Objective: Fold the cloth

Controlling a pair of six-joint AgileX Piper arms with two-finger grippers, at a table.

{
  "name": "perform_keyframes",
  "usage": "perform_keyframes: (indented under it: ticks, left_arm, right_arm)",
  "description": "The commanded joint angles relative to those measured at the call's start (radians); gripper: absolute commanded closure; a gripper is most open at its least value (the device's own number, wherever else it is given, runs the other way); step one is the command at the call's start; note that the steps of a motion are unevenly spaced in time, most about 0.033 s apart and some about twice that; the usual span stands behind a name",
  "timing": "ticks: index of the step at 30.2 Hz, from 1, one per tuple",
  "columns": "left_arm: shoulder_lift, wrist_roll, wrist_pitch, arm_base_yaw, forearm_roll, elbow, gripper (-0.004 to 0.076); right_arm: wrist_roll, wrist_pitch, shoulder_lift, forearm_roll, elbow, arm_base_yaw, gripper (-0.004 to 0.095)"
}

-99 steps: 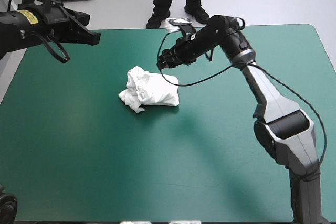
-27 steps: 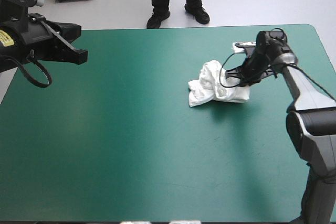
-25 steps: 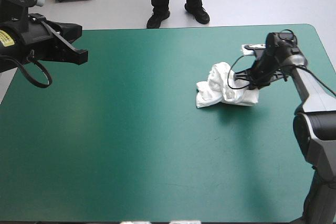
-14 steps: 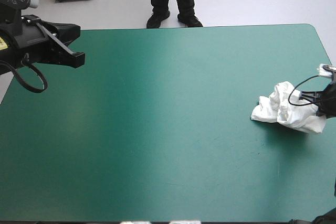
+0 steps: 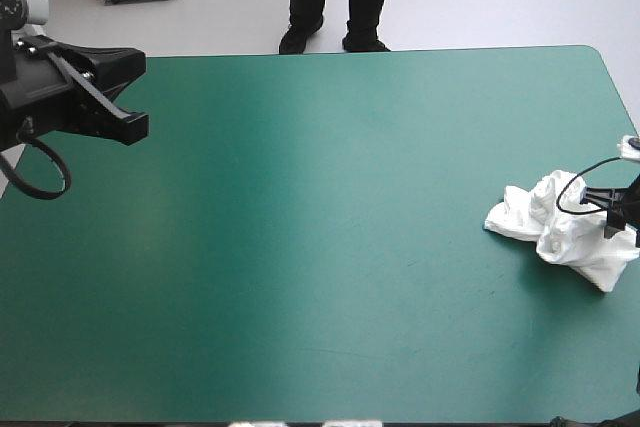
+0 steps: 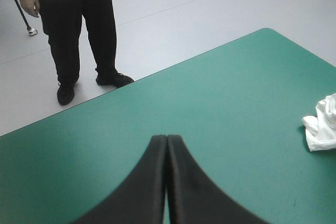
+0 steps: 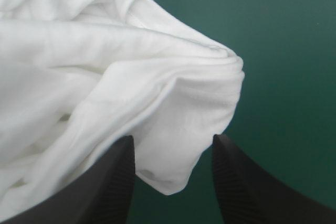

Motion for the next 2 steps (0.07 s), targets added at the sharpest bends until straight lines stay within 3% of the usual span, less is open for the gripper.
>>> perform_keyframes:
  ticks: [1, 2]
  left_arm:
    - [-0.035, 0.002, -0.017, -0.019, -0.019, -0.017, 0.0734]
    - [-0.041, 0.003, -0.014, -0.032, -0.01, -0.017, 0.0734]
  right_arm:
    - [0.01, -0.009, -0.105, 0.001, -0.035, -0.007, 0.043]
    - [0.01, -0.009, -0.13, 0.015, -0.035, -0.007, 0.043]
